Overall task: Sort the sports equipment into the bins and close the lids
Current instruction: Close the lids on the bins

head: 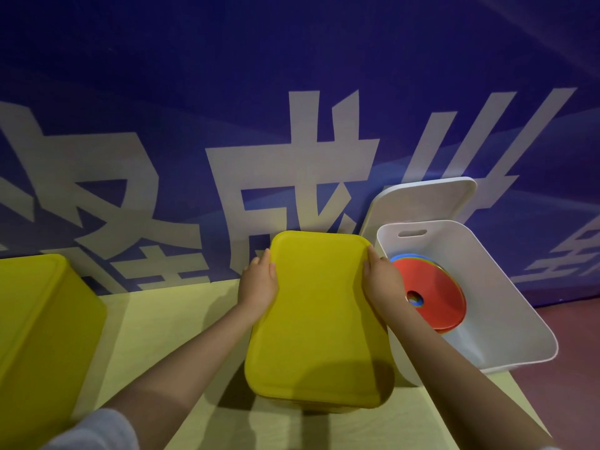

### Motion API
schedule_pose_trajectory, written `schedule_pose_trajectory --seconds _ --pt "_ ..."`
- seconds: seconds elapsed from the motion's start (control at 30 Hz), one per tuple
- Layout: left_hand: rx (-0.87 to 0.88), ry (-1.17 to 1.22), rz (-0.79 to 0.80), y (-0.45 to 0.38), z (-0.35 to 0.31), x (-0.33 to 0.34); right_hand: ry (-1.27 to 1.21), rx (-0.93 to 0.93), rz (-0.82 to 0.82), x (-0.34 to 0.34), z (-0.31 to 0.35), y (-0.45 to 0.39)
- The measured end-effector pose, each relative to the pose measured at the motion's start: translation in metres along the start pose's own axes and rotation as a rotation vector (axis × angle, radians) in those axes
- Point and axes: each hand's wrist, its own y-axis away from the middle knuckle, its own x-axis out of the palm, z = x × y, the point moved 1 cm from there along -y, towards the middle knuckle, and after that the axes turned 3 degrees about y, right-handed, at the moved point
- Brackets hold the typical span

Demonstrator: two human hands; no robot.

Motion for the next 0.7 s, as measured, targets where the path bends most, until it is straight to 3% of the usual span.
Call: schedule_pose_trajectory --seconds 0.2,0.27,0.4,0.57,0.7 --pt "0.015 0.081 -0.084 0.004 -0.003 -0.004 -0.242 0.049 -0.057 0.0 -0.002 0.012" --pt "0.039 0.087 -0.116 0.008 -0.004 -0.005 -0.217 0.048 -0.044 0.0 0.0 0.016" --pt "0.089 0.061 -0.011 0.034 -0.003 -0.007 -0.06 -0.038 0.003 0.003 0.004 0.054" --pt "0.068 0.098 0.113 0.103 0.003 -0.011 -0.082 -0.072 0.056 0.017 -0.007 0.133" --pt "0.039 0.062 0.119 0.135 0.001 -0.01 -0.122 -0.076 0.05 0.023 -0.009 0.161"
